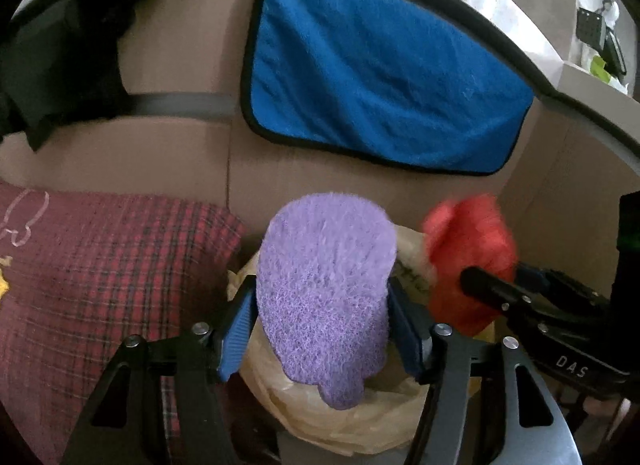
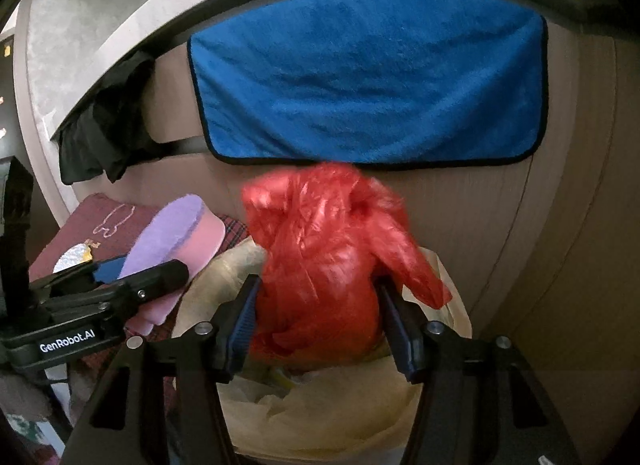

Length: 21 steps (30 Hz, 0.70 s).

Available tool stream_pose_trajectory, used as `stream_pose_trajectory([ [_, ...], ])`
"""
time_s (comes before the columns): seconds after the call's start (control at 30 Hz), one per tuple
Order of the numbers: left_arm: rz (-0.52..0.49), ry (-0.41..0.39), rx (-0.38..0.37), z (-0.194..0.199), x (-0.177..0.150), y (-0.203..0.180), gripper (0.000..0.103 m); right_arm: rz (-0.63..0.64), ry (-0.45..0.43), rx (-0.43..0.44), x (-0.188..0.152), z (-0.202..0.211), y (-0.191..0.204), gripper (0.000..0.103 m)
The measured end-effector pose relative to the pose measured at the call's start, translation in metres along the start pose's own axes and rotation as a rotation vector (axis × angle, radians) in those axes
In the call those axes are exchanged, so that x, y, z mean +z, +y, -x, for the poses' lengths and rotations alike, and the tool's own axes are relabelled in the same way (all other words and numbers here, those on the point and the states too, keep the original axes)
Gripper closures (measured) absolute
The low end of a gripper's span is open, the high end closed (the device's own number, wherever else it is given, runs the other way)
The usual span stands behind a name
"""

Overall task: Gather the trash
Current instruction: 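Open both tools to drop the sponge and bag into the bin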

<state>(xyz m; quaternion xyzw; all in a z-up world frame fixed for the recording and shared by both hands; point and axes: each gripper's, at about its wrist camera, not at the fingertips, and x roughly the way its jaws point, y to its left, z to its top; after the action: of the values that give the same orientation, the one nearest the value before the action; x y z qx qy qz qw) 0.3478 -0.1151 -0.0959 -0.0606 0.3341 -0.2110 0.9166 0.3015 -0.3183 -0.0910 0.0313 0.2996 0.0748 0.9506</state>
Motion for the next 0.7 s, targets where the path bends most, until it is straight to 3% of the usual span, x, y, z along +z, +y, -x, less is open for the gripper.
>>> stream_pose_trajectory([
  [0.4,0.025,-0.050,0.064,0.036,0.002,-0.001,0.039,-0.027,-0.029,-0.015,-0.002,0.021,0.000,0.044],
  [0.63,0.009,-0.105,0.123,0.098,-0.011,-0.011,0.040,-0.031,-0.049,-0.036,-0.014,0.062,0.017,0.044],
  [0.7,0.005,-0.119,0.109,0.123,-0.017,-0.016,0.040,-0.041,-0.058,-0.037,-0.019,0.076,0.023,0.044],
])
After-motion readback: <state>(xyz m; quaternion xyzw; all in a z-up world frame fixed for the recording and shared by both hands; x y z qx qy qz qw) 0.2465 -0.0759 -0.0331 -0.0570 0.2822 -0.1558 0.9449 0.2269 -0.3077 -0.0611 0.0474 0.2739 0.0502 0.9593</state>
